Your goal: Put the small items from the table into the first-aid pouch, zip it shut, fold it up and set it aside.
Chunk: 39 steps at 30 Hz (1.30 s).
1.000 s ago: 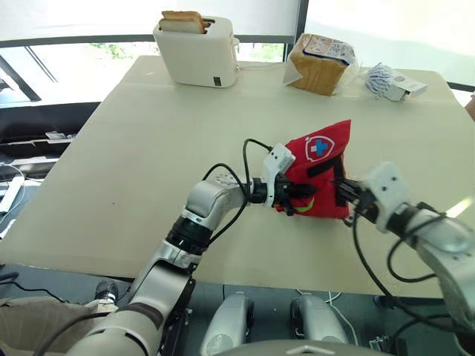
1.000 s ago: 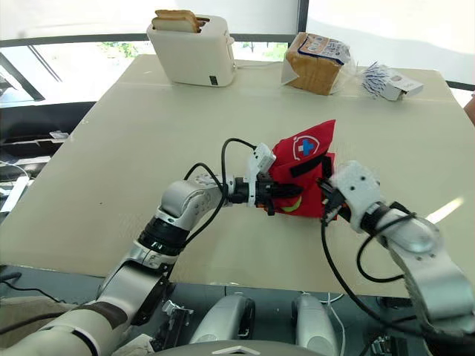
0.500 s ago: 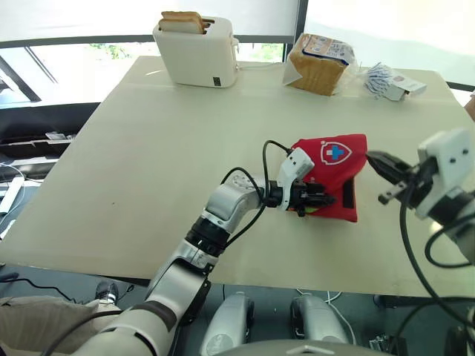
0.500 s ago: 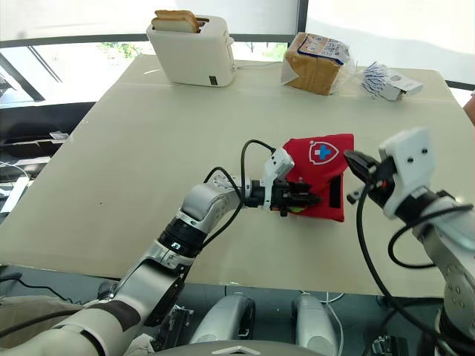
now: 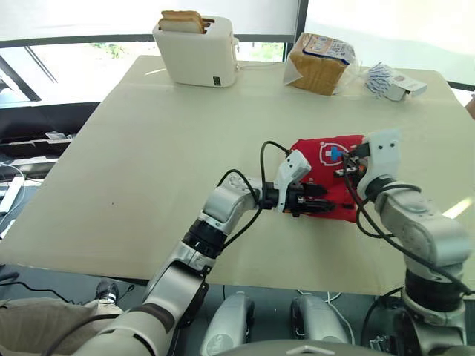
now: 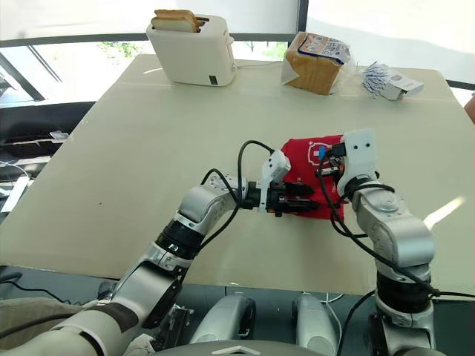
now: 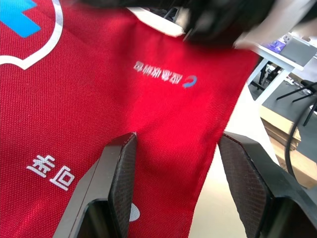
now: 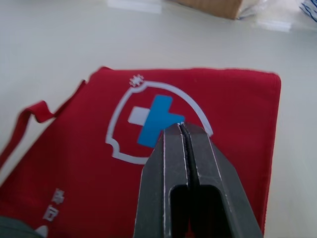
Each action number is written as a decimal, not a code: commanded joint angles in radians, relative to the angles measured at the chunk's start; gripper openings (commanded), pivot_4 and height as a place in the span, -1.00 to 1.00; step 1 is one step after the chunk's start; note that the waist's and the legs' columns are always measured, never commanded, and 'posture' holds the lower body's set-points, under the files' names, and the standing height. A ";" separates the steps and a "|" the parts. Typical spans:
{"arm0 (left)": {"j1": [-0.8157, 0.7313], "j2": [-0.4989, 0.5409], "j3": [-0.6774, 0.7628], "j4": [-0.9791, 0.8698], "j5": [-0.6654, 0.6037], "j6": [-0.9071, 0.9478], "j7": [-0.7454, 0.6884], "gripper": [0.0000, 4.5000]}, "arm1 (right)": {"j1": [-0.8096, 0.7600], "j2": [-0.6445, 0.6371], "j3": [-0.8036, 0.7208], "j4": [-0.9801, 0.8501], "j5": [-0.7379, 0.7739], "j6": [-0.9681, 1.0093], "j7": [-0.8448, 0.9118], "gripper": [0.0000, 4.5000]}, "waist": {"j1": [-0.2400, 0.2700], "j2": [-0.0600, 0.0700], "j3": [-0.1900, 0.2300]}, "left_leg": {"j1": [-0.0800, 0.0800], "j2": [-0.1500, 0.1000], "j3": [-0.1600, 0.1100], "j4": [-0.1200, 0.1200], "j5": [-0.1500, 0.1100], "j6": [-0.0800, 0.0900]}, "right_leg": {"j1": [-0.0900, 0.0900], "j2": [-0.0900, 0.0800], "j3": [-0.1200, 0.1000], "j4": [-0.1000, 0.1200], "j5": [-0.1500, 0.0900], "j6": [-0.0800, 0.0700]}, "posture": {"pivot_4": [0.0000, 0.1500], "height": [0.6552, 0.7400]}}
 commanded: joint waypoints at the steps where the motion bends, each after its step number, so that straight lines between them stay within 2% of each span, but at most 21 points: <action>1: 0.028 0.018 0.036 -0.051 -0.008 -0.055 -0.029 0.20 | 0.064 0.062 -0.009 0.080 -0.064 -0.161 -0.065 -1.00 | -0.001 0.000 0.000 | 0.000 0.000 0.000 0.000 0.000 0.000 | 0.000 0.000 0.000 0.000 0.000 0.000 | 1.00 1.00; 8: 0.101 0.078 0.100 -0.105 -0.027 -0.160 -0.086 0.20 | 0.132 0.247 -0.020 0.263 -0.004 -0.388 -0.028 -1.00 | -0.026 0.000 -0.001 | 0.003 0.001 0.001 0.000 0.000 0.000 | 0.001 0.001 0.001 0.002 0.000 0.000 | 1.00 1.00; 11: 0.126 0.105 0.139 -0.139 -0.049 -0.188 -0.109 0.20 | 0.135 0.260 -0.053 0.275 0.038 -0.406 0.009 -1.00 | -0.032 0.000 -0.001 | 0.004 0.002 0.001 -0.001 0.000 0.000 | 0.001 0.002 0.002 0.002 0.000 0.000 | 1.00 1.00; 14: 0.154 0.153 0.185 -0.179 -0.070 -0.206 -0.139 0.20 | 0.149 0.201 -0.089 0.182 0.104 -0.349 0.072 -1.00 | -0.032 0.001 -0.001 | 0.004 0.003 0.001 -0.001 -0.001 0.002 | 0.001 0.001 0.002 0.002 0.000 0.000 | 1.00 1.00; 20: 0.213 0.285 0.317 -0.299 -0.205 -0.134 -0.199 0.22 | 0.174 -0.019 -0.311 -0.086 0.506 0.006 0.181 0.21 | -0.023 0.003 0.001 | 0.002 0.002 0.001 -0.001 -0.002 0.004 | 0.000 -0.001 0.001 0.001 0.000 0.000 | 1.00 1.00; 23: 0.249 0.369 0.382 -0.355 -0.253 -0.084 -0.206 0.80 | 0.140 -0.127 -0.428 -0.085 0.703 0.183 0.164 0.94 | -0.023 0.003 0.001 | 0.002 0.002 0.000 -0.001 -0.003 0.005 | 0.001 -0.002 0.000 0.000 0.000 0.000 | 1.00 1.00; 24: 0.261 0.398 0.401 -0.377 -0.269 -0.068 -0.209 0.98 | 0.121 -0.155 -0.455 -0.072 0.752 0.224 0.154 1.00 | -0.024 0.003 0.001 | 0.002 0.002 0.000 -0.001 -0.003 0.005 | 0.001 -0.002 0.000 0.000 0.000 0.000 | 1.00 1.00; 28: 0.305 0.490 0.471 -0.449 -0.343 -0.006 -0.213 0.98 | 0.043 -0.205 -0.482 0.039 0.815 0.345 0.084 1.00 | -0.027 0.004 0.001 | 0.002 0.002 0.000 -0.001 -0.003 0.005 | 0.001 -0.001 0.000 0.001 0.000 0.000 | 1.00 1.00; 31: 0.332 0.528 0.505 -0.477 -0.368 -0.001 -0.211 0.98 | 0.014 -0.223 -0.434 0.148 0.781 0.386 0.083 1.00 | -0.023 0.003 0.001 | 0.002 0.002 0.001 -0.001 -0.003 0.005 | 0.001 -0.001 0.000 0.000 0.000 0.000 | 1.00 1.00; 38: 0.369 0.513 0.506 -0.505 -0.363 -0.033 -0.169 0.98 | -0.036 -0.206 -0.324 0.348 0.706 0.381 0.130 1.00 | -0.025 0.003 0.001 | 0.001 0.002 0.001 -0.001 -0.003 0.005 | 0.001 -0.001 0.001 0.000 0.000 0.000 | 1.00 1.00; 39: 0.375 0.508 0.507 -0.511 -0.364 -0.035 -0.160 0.99 | -0.040 -0.202 -0.322 0.358 0.706 0.379 0.140 0.89 | -0.026 0.003 0.001 | 0.001 0.002 0.001 -0.001 -0.003 0.005 | 0.001 -0.001 0.001 0.000 0.000 0.000 | 1.00 1.00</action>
